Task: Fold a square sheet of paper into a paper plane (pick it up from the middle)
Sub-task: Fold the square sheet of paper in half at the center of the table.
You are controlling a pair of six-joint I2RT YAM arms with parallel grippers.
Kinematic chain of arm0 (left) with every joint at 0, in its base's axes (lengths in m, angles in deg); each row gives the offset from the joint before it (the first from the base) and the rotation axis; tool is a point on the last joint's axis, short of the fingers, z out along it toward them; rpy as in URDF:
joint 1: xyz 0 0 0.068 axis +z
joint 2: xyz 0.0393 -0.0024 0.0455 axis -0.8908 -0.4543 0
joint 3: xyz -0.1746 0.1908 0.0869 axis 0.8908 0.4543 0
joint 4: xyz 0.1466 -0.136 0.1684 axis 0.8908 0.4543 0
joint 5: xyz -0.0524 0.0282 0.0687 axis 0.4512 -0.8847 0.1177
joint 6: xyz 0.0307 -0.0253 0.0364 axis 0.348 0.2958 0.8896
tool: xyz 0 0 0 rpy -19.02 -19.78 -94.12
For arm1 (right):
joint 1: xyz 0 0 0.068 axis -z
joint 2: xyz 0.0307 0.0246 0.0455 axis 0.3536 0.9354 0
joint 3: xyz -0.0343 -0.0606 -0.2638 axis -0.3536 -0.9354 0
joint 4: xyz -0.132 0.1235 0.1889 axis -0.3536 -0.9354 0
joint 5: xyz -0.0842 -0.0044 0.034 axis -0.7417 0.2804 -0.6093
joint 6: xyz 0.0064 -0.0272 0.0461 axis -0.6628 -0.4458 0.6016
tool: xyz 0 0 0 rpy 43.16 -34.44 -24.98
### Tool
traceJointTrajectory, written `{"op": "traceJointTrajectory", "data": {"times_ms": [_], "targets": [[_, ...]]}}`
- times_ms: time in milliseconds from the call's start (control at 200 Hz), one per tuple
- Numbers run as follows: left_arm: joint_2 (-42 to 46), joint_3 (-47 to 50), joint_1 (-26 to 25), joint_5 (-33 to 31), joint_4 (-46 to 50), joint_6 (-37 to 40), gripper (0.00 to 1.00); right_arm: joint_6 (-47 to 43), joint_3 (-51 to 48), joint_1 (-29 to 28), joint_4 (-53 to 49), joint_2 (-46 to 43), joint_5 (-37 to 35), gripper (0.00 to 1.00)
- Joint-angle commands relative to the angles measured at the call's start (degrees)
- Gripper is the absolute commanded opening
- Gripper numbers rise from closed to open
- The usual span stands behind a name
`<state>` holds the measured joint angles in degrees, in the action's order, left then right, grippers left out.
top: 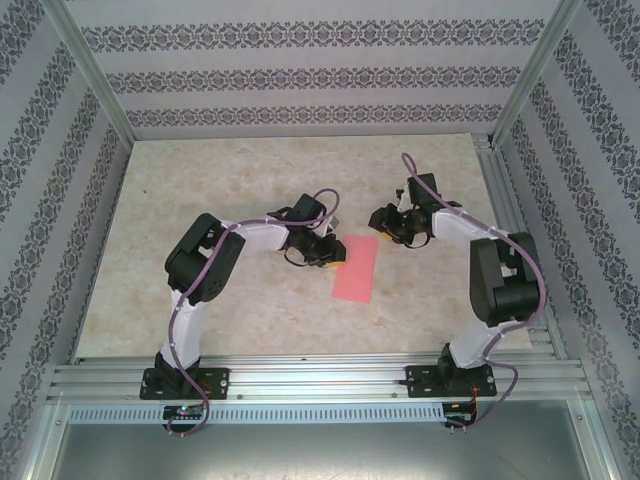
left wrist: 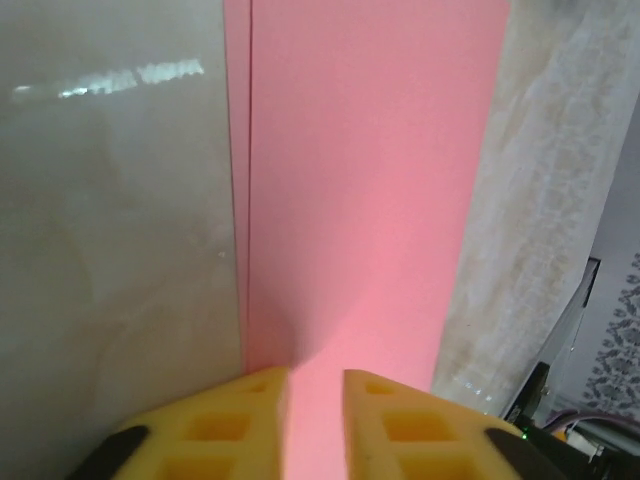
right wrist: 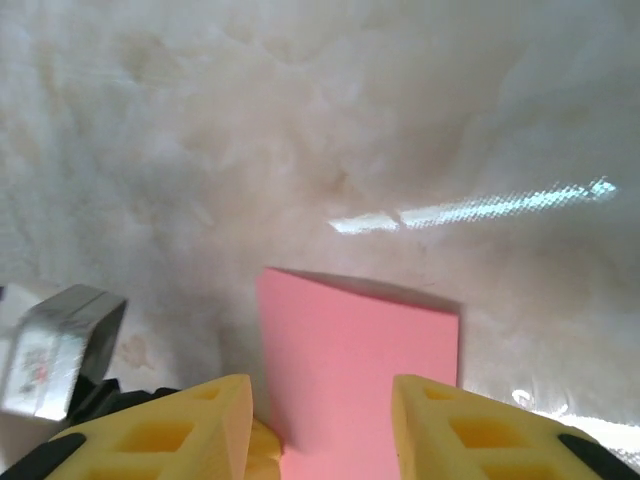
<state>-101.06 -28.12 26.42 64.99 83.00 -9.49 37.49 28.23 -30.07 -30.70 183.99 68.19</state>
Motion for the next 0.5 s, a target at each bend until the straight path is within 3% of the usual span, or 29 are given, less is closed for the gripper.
{"op": "traceJointTrajectory", "data": {"times_ms": [0, 245, 495], "targets": [[5.99, -0.20, -0.76, -1.87, 2.48, 0.49, 0.36, -1.00, -4.13, -1.03, -3.09, -5.49, -4.22, 0.42], [14.23, 3.67, 0.09, -10.34, 2.50, 0.90, 0.43, 1.67, -9.20, -5.86, -1.94, -6.57, -8.05, 0.43], [17.17, 7.96, 1.86, -12.73, 1.03, -0.38, 0.43, 3.76, -10.91, -9.58, -0.63, -3.98, -10.49, 0.42]]}}
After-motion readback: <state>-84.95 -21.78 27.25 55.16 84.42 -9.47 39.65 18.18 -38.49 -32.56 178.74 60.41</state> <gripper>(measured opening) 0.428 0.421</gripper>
